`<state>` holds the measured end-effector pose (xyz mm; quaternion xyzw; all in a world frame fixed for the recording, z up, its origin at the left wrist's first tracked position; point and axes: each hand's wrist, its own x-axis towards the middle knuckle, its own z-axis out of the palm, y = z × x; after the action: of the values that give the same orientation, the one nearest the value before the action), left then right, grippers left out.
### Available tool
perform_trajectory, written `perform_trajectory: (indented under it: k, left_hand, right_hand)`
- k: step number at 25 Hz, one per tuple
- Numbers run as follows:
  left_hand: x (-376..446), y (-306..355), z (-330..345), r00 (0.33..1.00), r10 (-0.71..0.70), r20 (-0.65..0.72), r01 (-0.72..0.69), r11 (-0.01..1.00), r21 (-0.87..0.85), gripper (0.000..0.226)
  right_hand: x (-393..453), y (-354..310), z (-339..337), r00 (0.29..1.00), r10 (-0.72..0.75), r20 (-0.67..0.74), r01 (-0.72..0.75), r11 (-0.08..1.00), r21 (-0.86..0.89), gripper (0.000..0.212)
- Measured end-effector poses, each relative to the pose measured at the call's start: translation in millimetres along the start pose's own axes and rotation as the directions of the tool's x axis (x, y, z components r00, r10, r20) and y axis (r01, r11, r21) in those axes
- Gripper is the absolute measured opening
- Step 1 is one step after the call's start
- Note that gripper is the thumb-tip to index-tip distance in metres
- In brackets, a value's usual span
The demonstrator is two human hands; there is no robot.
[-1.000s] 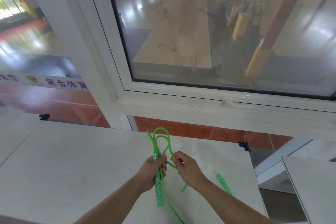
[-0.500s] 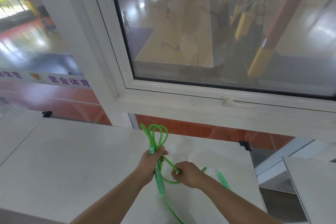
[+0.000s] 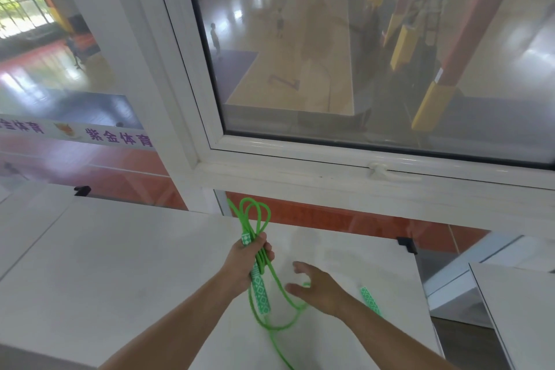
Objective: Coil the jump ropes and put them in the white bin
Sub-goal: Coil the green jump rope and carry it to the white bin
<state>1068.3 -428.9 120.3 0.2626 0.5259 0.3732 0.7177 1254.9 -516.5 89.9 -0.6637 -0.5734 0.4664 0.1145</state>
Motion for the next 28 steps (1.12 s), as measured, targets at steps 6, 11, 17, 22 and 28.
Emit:
perform_trajectory:
  k: [6,11,17,22,28]
  left_hand:
    - [-3.3,-2.9,5.0,0.993,-0.118,-0.010,0.113,0.969,-0.219,0.021]
    - [-8.4,4.6,1.8,0.988,-0.152,0.015,0.150,0.956,-0.253,0.019]
    - [6.7,29.2,-34.5,0.994,-0.034,-0.101,0.022,0.993,-0.117,0.018]
    - [14.8,42.1,-58.2,0.987,0.053,-0.155,-0.052,0.999,0.013,0.022]
    - [20.3,68.0,-60.3,0.959,0.194,-0.207,-0.178,0.980,0.091,0.023]
  right_hand:
    - [2.4,-22.1,15.1,0.989,-0.067,-0.128,0.100,0.957,0.271,0.019]
    - [0.9,-39.3,18.0,0.992,-0.127,0.017,0.109,0.907,0.408,0.026]
    - [-11.5,-8.4,-3.2,0.998,-0.052,0.039,0.034,0.931,0.363,0.020]
    - [-16.4,25.5,-36.5,0.997,-0.059,-0.040,0.055,0.993,-0.100,0.031]
    - [-14.7,62.5,-44.5,0.975,0.007,-0.221,-0.108,0.886,-0.451,0.036]
